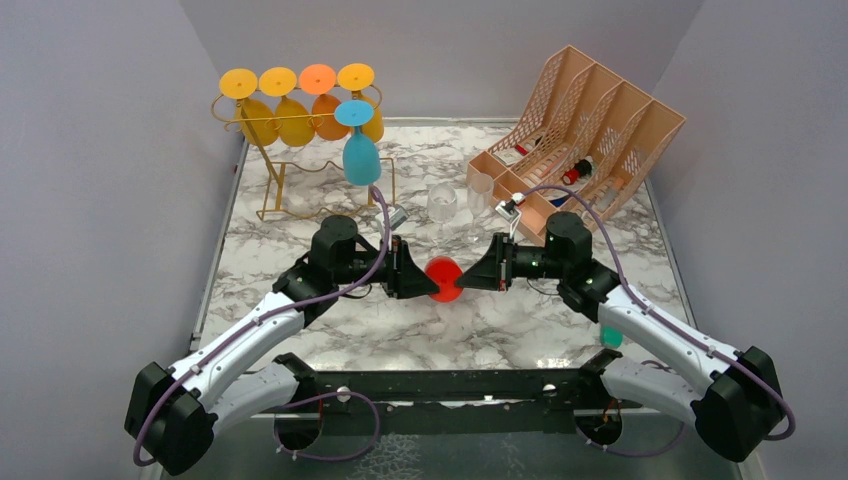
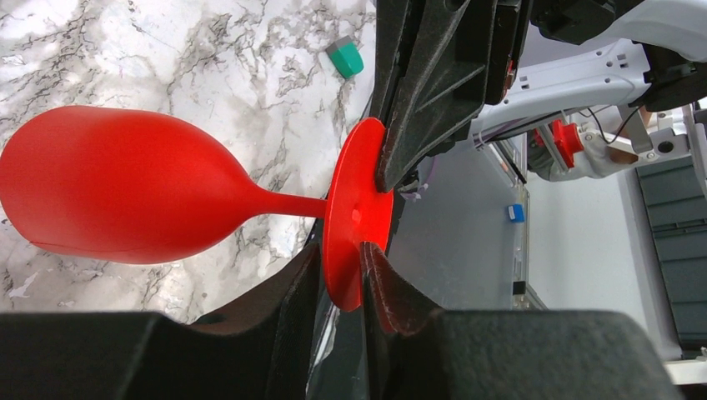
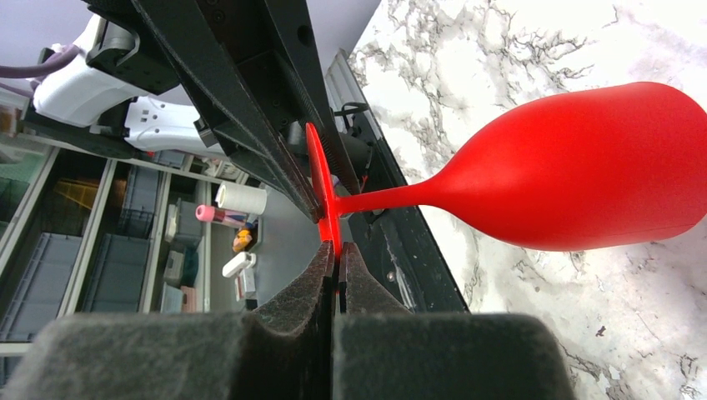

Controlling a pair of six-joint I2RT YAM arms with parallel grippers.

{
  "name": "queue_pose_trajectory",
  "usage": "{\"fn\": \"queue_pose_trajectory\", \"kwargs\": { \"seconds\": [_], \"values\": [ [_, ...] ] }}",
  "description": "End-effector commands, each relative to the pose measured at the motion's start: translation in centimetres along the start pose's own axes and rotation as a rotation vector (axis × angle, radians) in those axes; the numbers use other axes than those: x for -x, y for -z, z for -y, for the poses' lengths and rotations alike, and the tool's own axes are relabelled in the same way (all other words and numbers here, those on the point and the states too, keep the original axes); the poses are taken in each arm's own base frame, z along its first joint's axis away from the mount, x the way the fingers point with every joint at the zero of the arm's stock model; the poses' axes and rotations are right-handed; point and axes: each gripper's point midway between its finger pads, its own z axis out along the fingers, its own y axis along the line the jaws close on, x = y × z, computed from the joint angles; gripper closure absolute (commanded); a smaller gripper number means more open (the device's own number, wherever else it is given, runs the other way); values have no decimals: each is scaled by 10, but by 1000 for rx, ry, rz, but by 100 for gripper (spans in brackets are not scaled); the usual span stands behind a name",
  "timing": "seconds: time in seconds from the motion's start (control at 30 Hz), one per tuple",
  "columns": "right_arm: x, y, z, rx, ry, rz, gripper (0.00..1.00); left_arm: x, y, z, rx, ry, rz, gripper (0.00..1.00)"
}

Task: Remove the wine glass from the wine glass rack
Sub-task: Place the wine glass at the center of the board.

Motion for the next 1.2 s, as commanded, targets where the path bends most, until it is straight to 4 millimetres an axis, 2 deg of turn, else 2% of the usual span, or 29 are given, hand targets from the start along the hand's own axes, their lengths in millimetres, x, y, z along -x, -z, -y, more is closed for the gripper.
{"fn": "queue_pose_trajectory", "kwargs": {
  "seconds": [0.0,0.03,0.13,0.23,0.33,0.5,0.7,0.77,0.8,0.87,1.0,1.17],
  "values": [
    [-1,0,-9,45,44,-19,99,8,-3,14,-68,-47,8,74],
    [-2,0,-9,46,47,-20,99,7,-4,14,-75,-47,7,76],
    [-1,1,-9,41,52,-18,98,5,-5,17,-102,-60,-5,99],
    [0,2,-7,23,70,-12,92,3,-4,18,-113,-78,-14,100],
    [6,3,-3,-31,78,6,78,-1,-3,18,-119,-96,-29,100],
    [21,12,3,-143,132,69,63,-11,0,19,-141,-135,-50,100],
    [52,36,18,-359,172,228,55,-23,10,23,-181,-251,-61,100],
    [61,45,24,-429,183,279,47,-27,12,24,-198,-296,-62,100],
    [64,50,29,-475,169,301,39,-29,13,23,-204,-325,-60,100],
    [67,58,41,-559,135,328,34,-34,15,24,-223,-374,-64,100],
    [65,60,51,-610,113,291,32,-41,16,24,-276,-484,-63,100],
    [59,51,52,-476,42,206,31,-49,19,32,-390,-608,-67,100]
  ]
}}
